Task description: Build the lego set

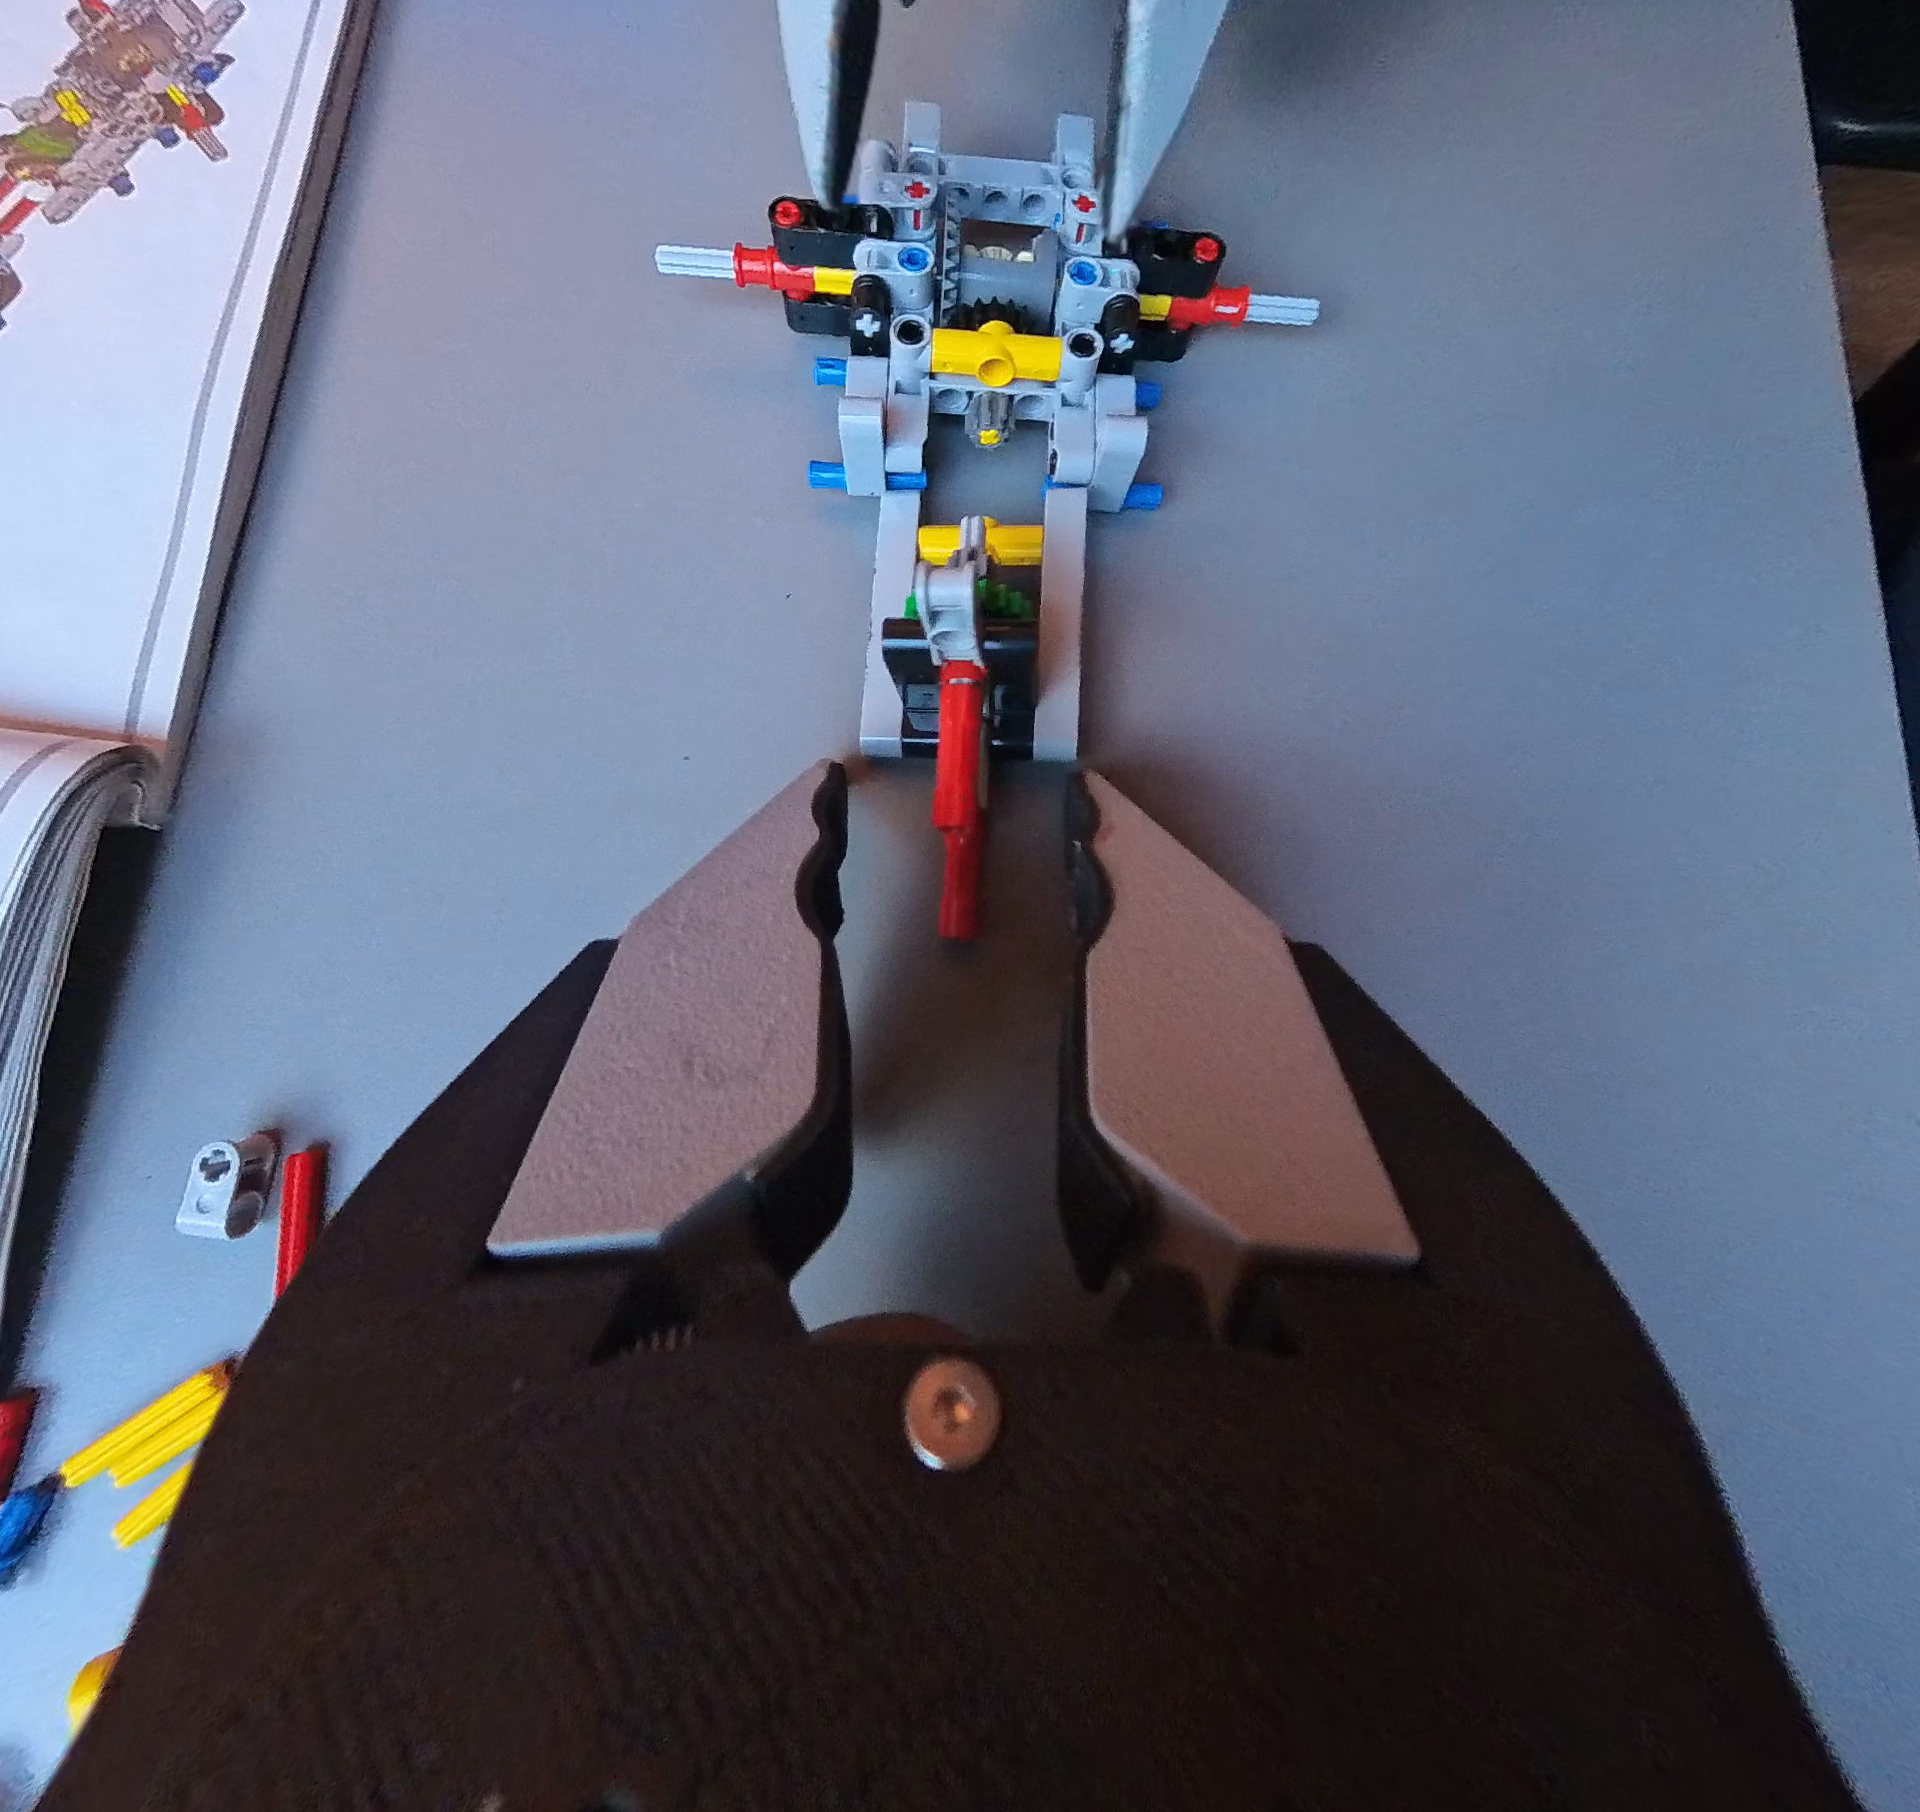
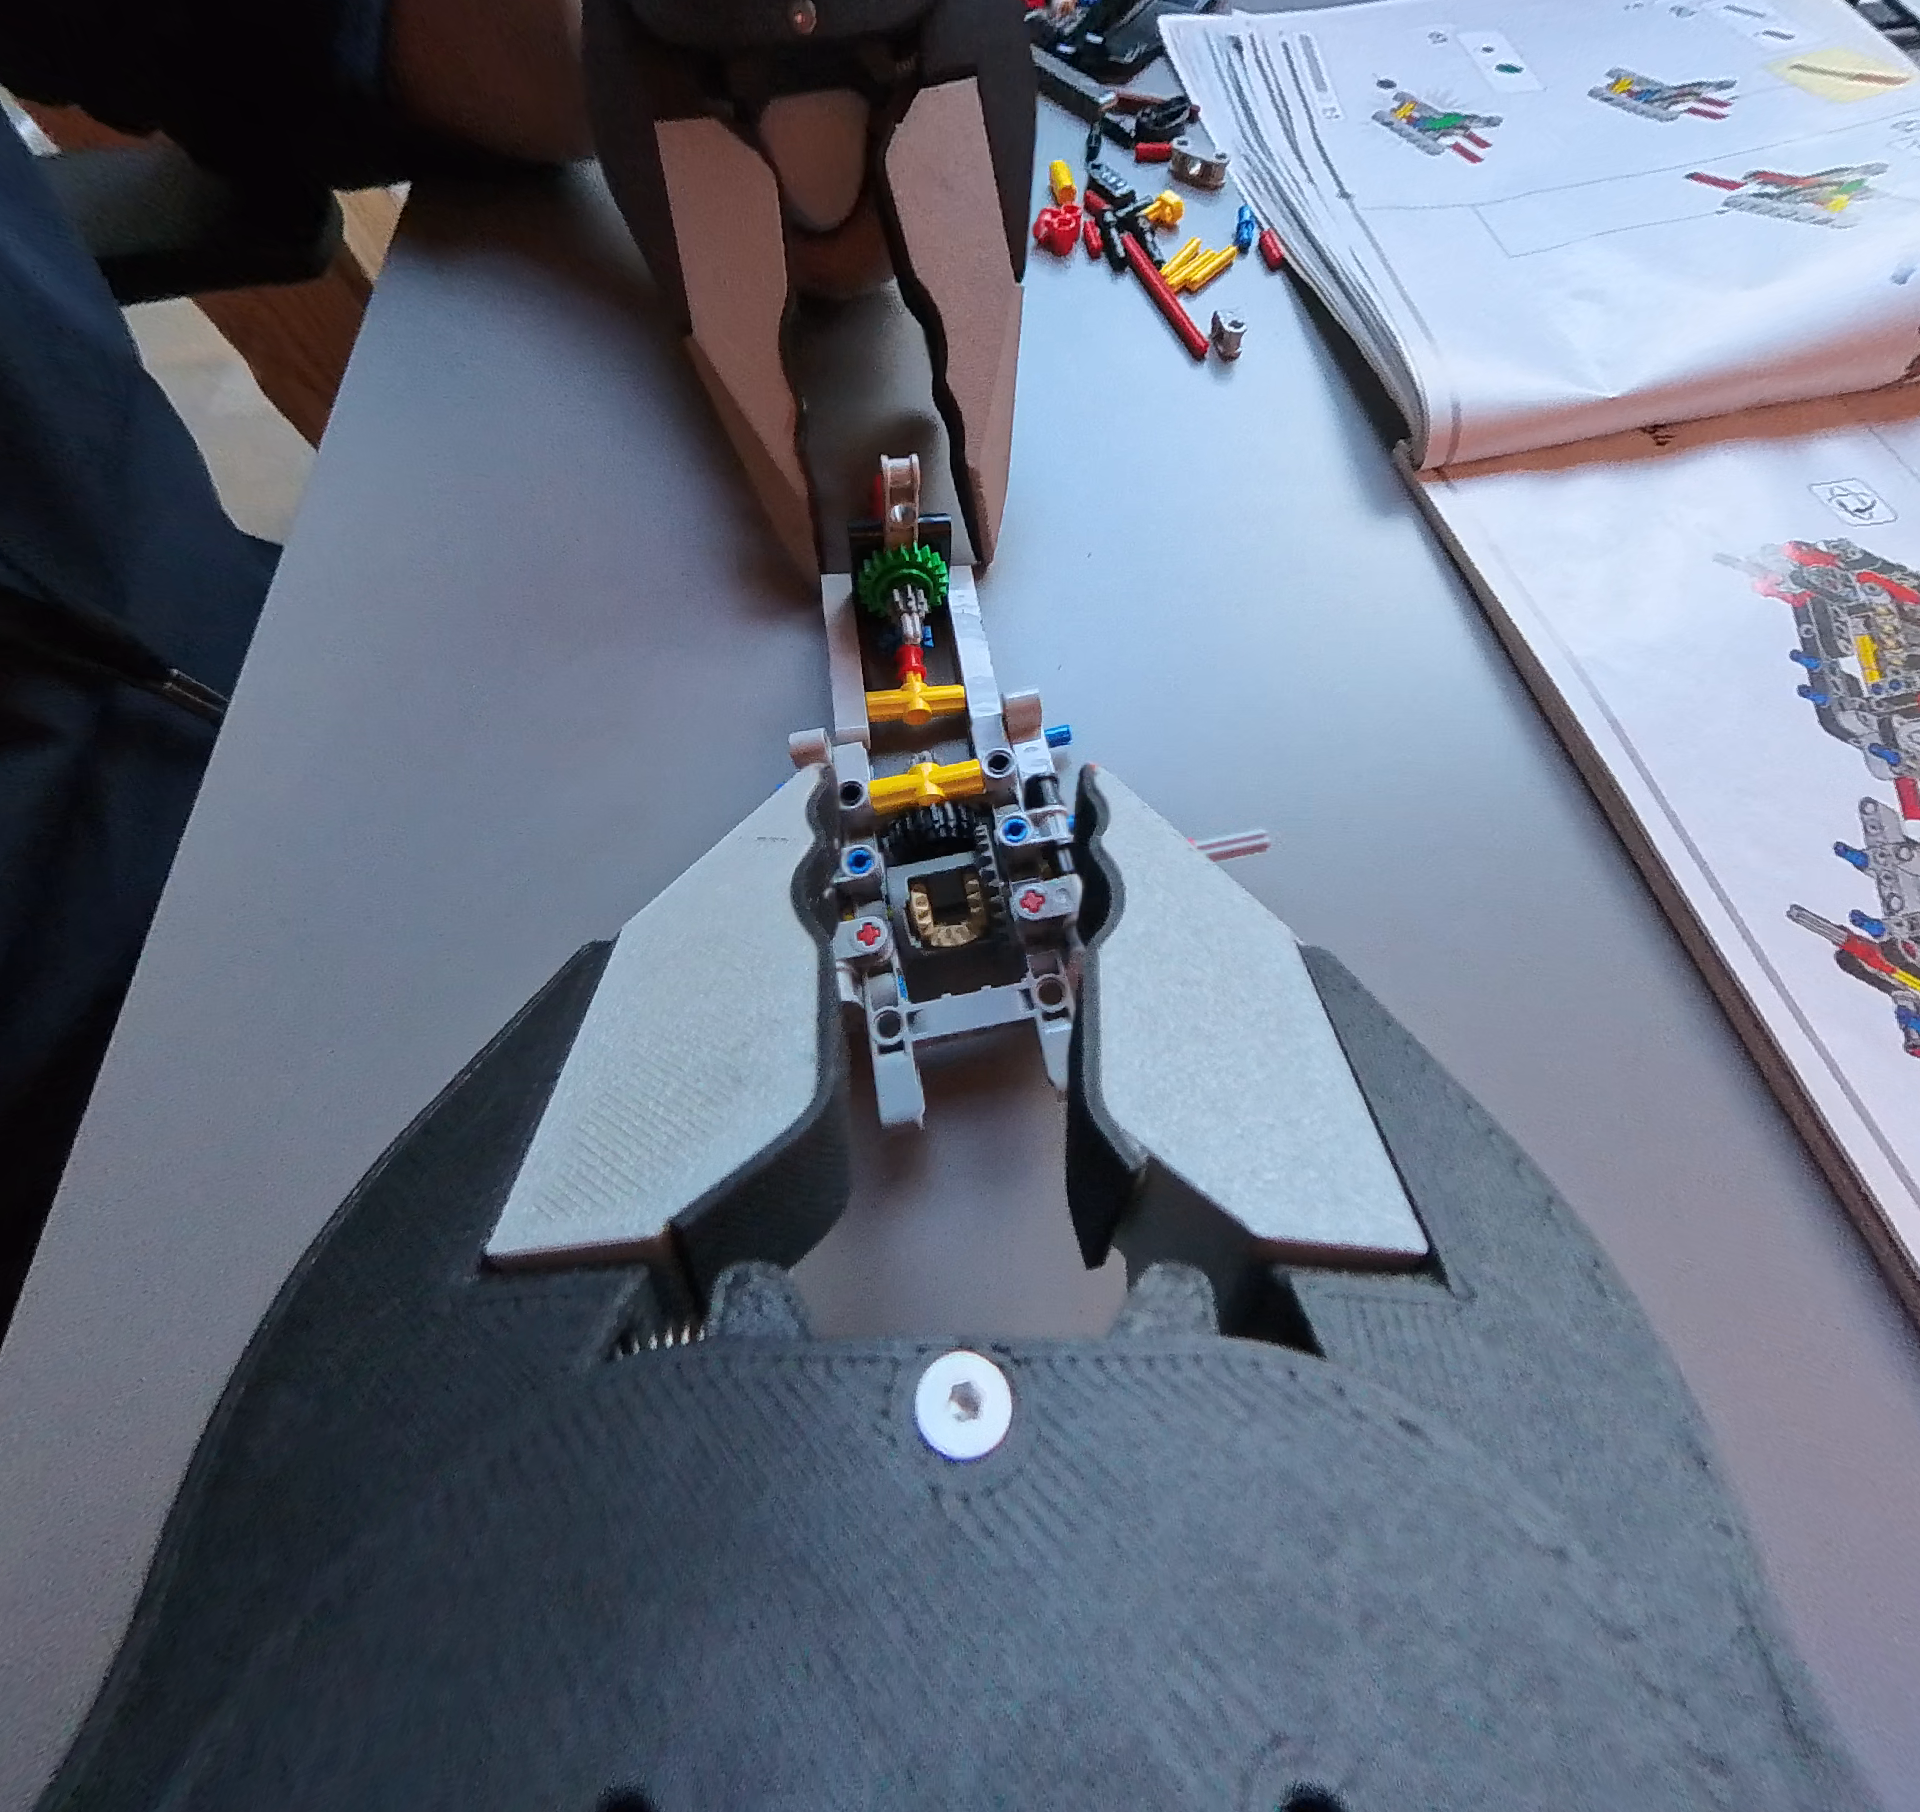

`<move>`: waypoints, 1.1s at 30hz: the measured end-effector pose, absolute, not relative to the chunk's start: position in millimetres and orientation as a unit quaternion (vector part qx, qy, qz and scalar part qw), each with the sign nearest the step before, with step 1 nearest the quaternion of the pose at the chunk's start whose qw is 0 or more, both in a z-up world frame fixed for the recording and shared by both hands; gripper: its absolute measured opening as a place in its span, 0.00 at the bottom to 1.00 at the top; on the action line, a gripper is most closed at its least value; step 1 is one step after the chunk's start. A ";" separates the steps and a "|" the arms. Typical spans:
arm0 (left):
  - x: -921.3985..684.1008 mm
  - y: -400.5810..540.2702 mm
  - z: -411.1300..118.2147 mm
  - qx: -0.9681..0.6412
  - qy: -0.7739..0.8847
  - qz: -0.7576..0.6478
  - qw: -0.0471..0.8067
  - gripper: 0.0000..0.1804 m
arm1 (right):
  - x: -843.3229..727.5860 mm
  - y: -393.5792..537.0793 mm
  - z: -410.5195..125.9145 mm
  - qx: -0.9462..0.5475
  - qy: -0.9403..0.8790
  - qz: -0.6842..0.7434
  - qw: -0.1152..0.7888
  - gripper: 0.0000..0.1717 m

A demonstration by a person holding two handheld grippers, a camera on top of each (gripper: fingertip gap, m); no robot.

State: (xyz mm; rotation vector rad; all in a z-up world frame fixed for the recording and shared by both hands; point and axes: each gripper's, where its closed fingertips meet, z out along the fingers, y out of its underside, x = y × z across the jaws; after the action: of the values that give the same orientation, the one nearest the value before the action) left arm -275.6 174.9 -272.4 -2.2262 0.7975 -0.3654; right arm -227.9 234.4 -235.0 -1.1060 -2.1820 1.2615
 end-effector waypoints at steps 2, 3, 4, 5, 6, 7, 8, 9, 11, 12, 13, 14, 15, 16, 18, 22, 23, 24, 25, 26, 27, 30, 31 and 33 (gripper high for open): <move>-275.5 174.7 -272.4 -0.866 0.310 -0.143 0.366 0.22 | -229.5 236.1 -233.5 -0.397 -0.772 0.456 0.195 0.25; -275.5 174.8 -272.3 -0.866 0.310 -0.144 0.365 0.22 | -230.1 236.7 -233.1 -0.398 -0.771 0.459 0.195 0.25; -275.5 174.7 -272.2 -0.866 0.309 -0.145 0.365 0.22 | -230.6 237.5 -233.0 -0.398 -0.769 0.460 0.195 0.25; -275.4 174.8 -272.2 -0.866 0.309 -0.145 0.365 0.22 | -231.2 238.2 -232.9 -0.400 -0.768 0.461 0.196 0.25; -275.5 174.8 -272.2 -0.866 0.310 -0.144 0.365 0.22 | -231.6 238.5 -233.0 -0.400 -0.767 0.462 0.195 0.25; -275.5 174.7 -272.4 -0.866 0.310 -0.143 0.366 0.22 | -232.0 238.4 -233.1 -0.400 -0.767 0.463 0.195 0.25; -275.5 174.8 -272.4 -0.866 0.311 -0.142 0.366 0.22 | -232.3 238.2 -233.5 -0.400 -0.767 0.463 0.194 0.25; -275.4 174.8 -272.4 -0.866 0.311 -0.142 0.366 0.22 | -232.6 237.9 -234.0 -0.400 -0.767 0.463 0.193 0.26; -275.4 174.9 -272.4 -0.866 0.310 -0.143 0.366 0.22 | -233.0 237.1 -234.9 -0.399 -0.768 0.463 0.192 0.26; -275.3 174.9 -272.5 -0.866 0.310 -0.143 0.366 0.22 | -232.9 236.8 -235.3 -0.398 -0.769 0.462 0.192 0.26; -275.3 174.9 -272.5 -0.866 0.310 -0.143 0.366 0.22 | -232.8 236.4 -235.6 -0.398 -0.769 0.462 0.191 0.26; -275.3 174.9 -272.5 -0.866 0.310 -0.143 0.366 0.22 | -232.7 236.0 -235.4 -0.398 -0.769 0.464 0.189 0.26; -275.3 175.0 -272.5 -0.866 0.310 -0.143 0.366 0.22 | -232.7 235.7 -235.2 -0.397 -0.768 0.465 0.188 0.27; -275.2 175.0 -272.5 -0.866 0.310 -0.143 0.366 0.22 | -232.7 235.5 -235.0 -0.397 -0.768 0.466 0.188 0.26; -275.2 175.1 -272.4 -0.866 0.310 -0.144 0.366 0.22 | -232.8 235.1 -235.0 -0.397 -0.768 0.467 0.187 0.26; -275.3 175.2 -272.3 -0.866 0.308 -0.145 0.366 0.22 | -233.0 234.7 -235.0 -0.397 -0.767 0.469 0.186 0.27; -275.3 175.2 -272.3 -0.866 0.309 -0.145 0.366 0.22 | -233.2 234.9 -235.0 -0.397 -0.767 0.469 0.186 0.26; -275.3 175.2 -272.3 -0.866 0.309 -0.145 0.366 0.22 | -233.2 234.9 -234.8 -0.397 -0.766 0.469 0.186 0.26; -275.2 175.1 -272.3 -0.866 0.309 -0.144 0.366 0.22 | -233.3 234.9 -234.7 -0.397 -0.766 0.470 0.186 0.26; -275.3 175.2 -272.3 -0.866 0.309 -0.144 0.366 0.22 | -233.3 235.1 -234.6 -0.398 -0.766 0.470 0.186 0.26; -275.2 175.2 -272.3 -0.866 0.309 -0.144 0.366 0.22 | -233.4 235.2 -234.6 -0.398 -0.766 0.470 0.187 0.26; -275.2 175.1 -272.3 -0.866 0.309 -0.144 0.366 0.22 | -233.5 235.4 -234.7 -0.399 -0.765 0.471 0.185 0.26; -275.2 175.1 -272.3 -0.866 0.310 -0.144 0.366 0.22 | -233.4 235.3 -234.6 -0.399 -0.764 0.472 0.184 0.26; -275.1 175.0 -272.3 -0.866 0.310 -0.144 0.366 0.22 | -233.5 235.1 -233.7 -0.399 -0.762 0.476 0.183 0.26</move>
State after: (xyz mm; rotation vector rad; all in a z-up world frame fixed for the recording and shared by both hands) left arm -275.1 175.0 -272.3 -2.2254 0.7967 -0.3693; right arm -233.5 235.1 -233.7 -1.1251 -2.1501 1.3432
